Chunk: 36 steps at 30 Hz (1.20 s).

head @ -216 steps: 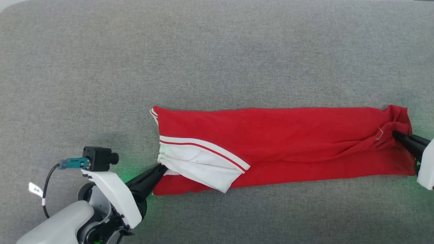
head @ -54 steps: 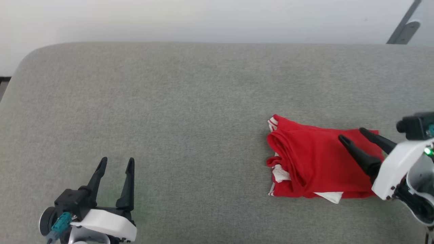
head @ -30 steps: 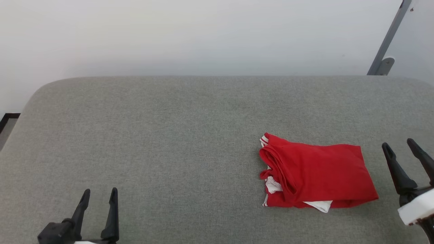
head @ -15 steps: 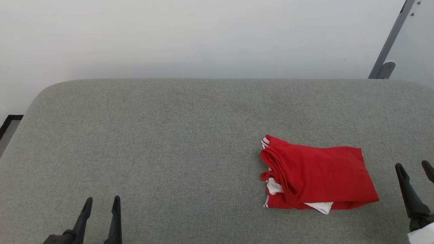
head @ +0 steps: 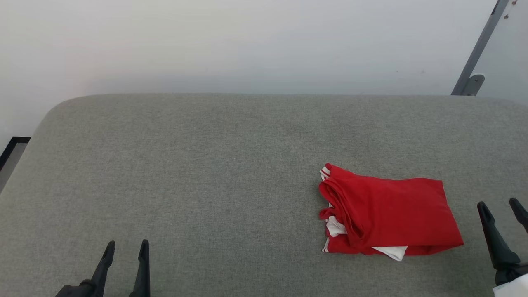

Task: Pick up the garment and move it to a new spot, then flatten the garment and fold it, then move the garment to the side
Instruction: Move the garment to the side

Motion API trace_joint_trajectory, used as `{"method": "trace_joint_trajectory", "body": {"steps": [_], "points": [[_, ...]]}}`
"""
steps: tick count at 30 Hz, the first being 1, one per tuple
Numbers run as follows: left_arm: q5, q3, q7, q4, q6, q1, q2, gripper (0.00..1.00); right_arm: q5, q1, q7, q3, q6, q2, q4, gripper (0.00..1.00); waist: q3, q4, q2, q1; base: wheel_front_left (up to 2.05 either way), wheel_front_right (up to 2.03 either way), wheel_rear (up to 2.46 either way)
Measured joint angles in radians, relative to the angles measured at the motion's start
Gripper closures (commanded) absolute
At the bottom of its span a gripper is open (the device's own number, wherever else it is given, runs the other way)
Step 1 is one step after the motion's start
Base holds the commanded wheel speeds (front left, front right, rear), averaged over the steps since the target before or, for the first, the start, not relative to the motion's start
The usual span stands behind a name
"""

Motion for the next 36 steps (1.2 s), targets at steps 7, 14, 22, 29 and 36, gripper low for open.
{"method": "trace_joint_trajectory", "body": {"steps": [7, 14, 22, 29, 36], "points": [[0.014, -0.011, 0.0, -0.011, 0.0, -0.008, 0.004, 0.0, -0.002, -0.019, 0.033, 0.008, 0.0, -0.018, 0.017, 0.0, 0.013, 0.004, 0.0, 0.0, 0.0, 0.0, 0.0], [0.014, -0.047, 0.0, -0.044, 0.0, -0.062, 0.02, 0.0, -0.003, -0.125, 0.09, 0.048, 0.0, -0.062, 0.021, 0.0, 0.062, 0.012, 0.0, 0.0, 0.0, 0.0, 0.0], [0.027, -0.061, 0.0, -0.082, 0.0, -0.139, 0.031, 0.0, 0.019, -0.292, 0.247, 0.147, 0.0, -0.119, 0.096, 0.0, 0.153, 0.018, 0.0, 0.0, 0.0, 0.0, 0.0], [0.073, -0.034, 0.0, -0.105, 0.0, -0.186, 0.014, 0.0, 0.112, -0.39, 0.516, 0.226, 0.0, -0.223, 0.124, 0.0, 0.217, 0.028, 0.0, 0.0, 0.0, 0.0, 0.0], [0.065, -0.052, 0.0, -0.102, 0.0, -0.217, 0.004, 0.0, 0.23, -0.43, 0.752, 0.24, 0.0, -0.292, 0.106, 0.0, 0.274, 0.033, 0.0, 0.0, 0.0, 0.0, 0.0]]}}
